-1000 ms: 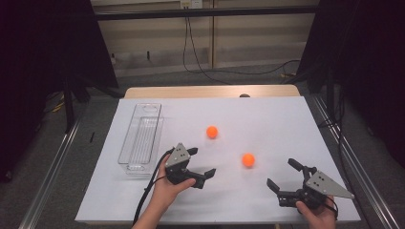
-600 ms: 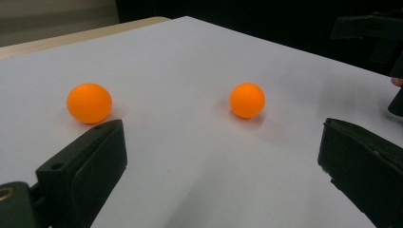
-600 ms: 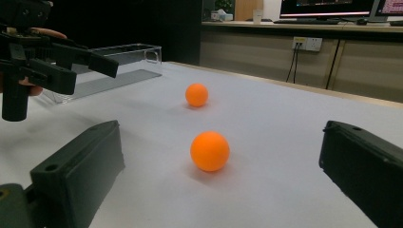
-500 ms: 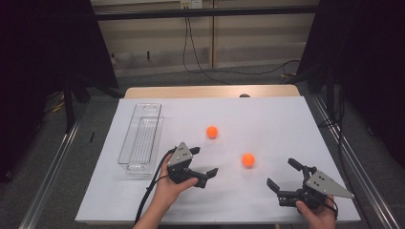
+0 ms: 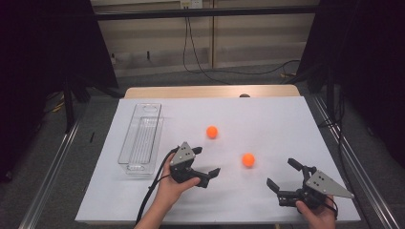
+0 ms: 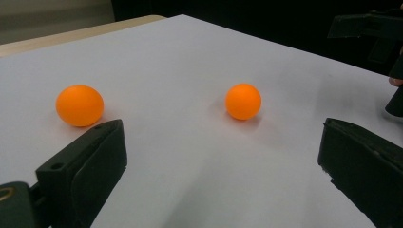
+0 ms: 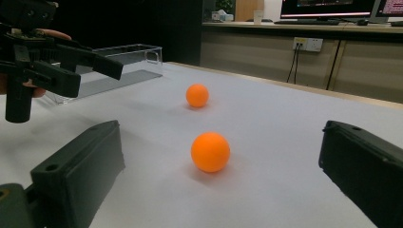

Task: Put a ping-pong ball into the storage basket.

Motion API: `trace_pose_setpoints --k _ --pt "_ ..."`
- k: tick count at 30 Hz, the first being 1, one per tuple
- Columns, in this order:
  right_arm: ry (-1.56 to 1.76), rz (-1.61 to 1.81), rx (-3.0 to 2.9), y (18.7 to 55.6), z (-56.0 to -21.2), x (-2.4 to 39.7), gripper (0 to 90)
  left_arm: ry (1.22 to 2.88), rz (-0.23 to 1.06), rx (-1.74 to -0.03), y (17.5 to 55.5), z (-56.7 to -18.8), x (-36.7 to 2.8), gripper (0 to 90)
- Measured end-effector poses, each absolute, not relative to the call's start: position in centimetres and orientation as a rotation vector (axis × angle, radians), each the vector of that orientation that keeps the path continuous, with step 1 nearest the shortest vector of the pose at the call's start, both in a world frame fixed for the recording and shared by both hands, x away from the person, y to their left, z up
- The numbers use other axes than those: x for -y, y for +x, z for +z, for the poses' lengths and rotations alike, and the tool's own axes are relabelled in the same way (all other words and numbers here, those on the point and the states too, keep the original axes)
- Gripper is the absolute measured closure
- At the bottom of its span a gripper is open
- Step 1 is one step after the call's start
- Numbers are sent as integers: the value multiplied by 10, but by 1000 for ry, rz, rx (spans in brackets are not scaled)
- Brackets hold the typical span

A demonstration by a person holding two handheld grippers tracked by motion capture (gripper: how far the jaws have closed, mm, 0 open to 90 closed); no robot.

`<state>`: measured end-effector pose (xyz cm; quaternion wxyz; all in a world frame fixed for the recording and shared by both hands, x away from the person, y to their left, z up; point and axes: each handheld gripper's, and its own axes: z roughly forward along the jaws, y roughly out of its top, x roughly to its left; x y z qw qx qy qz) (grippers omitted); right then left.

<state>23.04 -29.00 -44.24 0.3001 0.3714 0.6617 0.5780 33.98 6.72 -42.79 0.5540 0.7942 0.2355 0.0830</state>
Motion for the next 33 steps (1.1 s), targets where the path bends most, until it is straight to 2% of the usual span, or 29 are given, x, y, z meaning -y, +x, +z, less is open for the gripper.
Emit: trace_pose_setpoints --k 33 --pt "982 1535 -1756 230 -442 291 9 1890 168 -538 342 -430 -49 24"
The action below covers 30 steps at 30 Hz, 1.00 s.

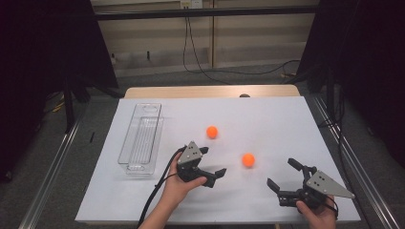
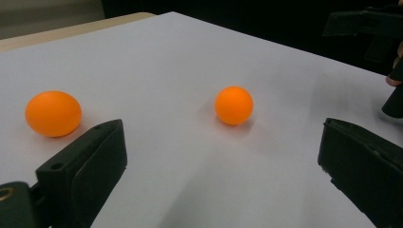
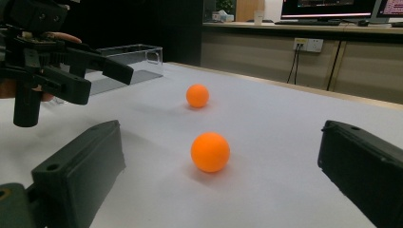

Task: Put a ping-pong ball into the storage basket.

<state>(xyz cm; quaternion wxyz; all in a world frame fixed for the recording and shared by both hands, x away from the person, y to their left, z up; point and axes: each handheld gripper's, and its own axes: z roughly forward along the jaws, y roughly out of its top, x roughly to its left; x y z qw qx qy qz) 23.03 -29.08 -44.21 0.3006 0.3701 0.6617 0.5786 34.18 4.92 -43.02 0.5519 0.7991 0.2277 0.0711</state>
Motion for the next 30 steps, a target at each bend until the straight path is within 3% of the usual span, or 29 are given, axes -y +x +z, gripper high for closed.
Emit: trace_pose_setpoints --k 30 --pt "978 1536 -1756 230 -442 290 9 1895 161 -532 344 -431 -44 24"
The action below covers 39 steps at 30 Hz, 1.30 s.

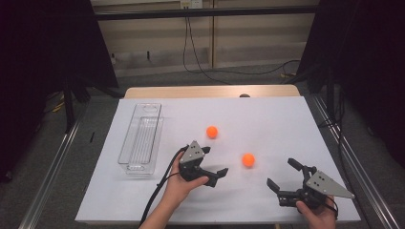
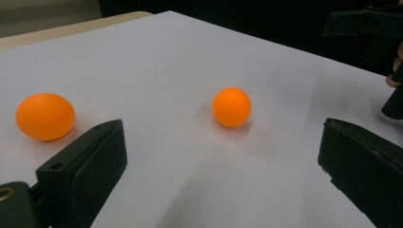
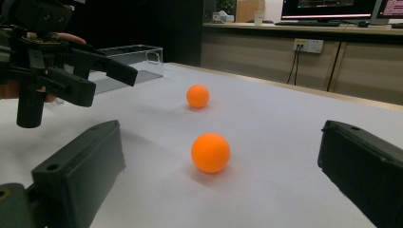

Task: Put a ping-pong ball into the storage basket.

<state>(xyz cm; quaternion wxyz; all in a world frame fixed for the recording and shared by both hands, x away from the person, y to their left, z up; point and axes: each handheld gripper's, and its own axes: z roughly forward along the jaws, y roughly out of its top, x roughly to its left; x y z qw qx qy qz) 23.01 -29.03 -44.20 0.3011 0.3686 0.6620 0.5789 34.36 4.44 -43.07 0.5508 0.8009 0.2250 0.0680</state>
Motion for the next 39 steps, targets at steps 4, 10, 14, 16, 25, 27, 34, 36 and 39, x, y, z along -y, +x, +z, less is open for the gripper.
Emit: trace_pose_setpoints --k 4,10,14,16,25,27,34,36,39 --pt "978 1538 -1755 230 -442 290 9 1905 156 -527 344 -432 -42 24" --pt "977 1537 -1755 230 -442 290 9 1905 152 -528 344 -433 -41 24" --pt "975 1539 -1755 230 -442 290 9 1899 152 -530 345 -433 -40 24" --pt "974 1538 -1755 230 -442 290 9 1902 152 -526 345 -433 -39 24" --pt "978 1537 -1753 230 -441 291 9 1903 144 -516 345 -431 -32 23" --pt "976 1537 -1753 229 -441 291 9 1905 141 -516 345 -431 -32 23" --pt "975 1538 -1752 230 -441 291 9 1911 135 -517 346 -432 -30 23" --pt "975 1537 -1754 230 -441 291 9 1916 134 -513 346 -432 -29 23" --pt "976 1538 -1754 230 -441 291 9 1917 129 -516 346 -433 -28 23"
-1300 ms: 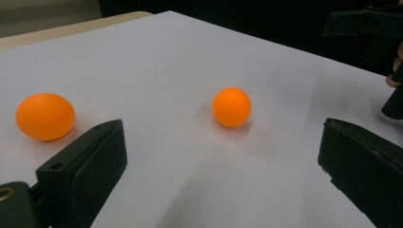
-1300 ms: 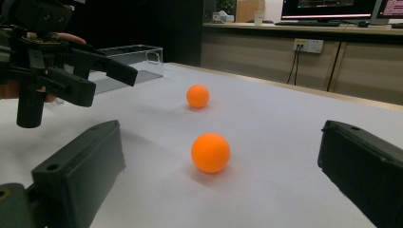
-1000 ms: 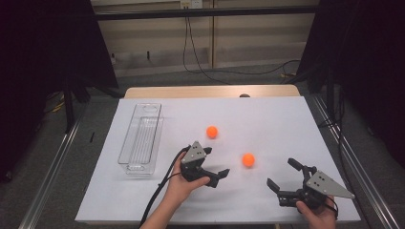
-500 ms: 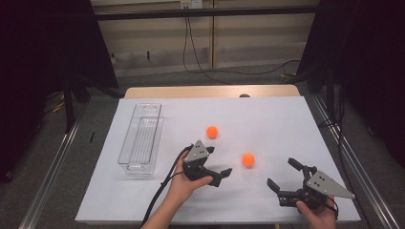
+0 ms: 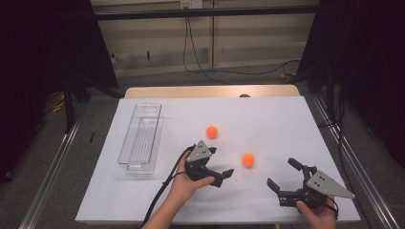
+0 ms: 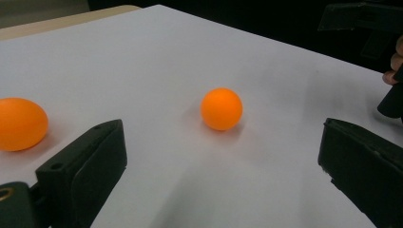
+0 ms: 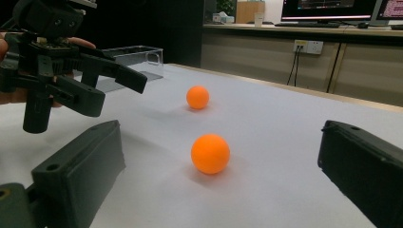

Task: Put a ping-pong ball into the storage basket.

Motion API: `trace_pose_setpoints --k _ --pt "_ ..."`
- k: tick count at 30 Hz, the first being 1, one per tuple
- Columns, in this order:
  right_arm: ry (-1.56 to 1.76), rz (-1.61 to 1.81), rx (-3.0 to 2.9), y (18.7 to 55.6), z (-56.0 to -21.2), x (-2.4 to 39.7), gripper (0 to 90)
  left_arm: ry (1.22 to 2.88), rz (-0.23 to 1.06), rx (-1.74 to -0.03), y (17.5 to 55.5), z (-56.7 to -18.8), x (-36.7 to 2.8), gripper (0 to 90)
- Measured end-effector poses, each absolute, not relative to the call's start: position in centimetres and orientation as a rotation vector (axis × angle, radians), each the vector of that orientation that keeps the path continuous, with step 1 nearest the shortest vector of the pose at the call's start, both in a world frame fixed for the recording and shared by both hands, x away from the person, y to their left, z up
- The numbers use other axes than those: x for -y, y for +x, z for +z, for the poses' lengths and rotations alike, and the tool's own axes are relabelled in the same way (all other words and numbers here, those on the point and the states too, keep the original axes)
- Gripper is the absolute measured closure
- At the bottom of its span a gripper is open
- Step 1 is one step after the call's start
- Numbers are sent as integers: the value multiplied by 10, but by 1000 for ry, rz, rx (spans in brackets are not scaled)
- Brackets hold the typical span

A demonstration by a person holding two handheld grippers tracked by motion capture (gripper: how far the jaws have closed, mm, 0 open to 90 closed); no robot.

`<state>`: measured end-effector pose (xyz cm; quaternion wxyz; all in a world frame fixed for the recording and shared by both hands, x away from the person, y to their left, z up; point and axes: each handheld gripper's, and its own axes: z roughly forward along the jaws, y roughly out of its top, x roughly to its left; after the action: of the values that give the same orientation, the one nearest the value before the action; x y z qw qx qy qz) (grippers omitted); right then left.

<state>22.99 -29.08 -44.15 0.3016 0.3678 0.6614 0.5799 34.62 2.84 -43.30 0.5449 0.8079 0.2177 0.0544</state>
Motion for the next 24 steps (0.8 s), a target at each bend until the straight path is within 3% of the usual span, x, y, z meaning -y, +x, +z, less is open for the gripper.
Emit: trace_pose_setpoints --k 24 --pt "970 1541 -1749 229 -441 291 9 1933 129 -511 348 -433 -21 23"
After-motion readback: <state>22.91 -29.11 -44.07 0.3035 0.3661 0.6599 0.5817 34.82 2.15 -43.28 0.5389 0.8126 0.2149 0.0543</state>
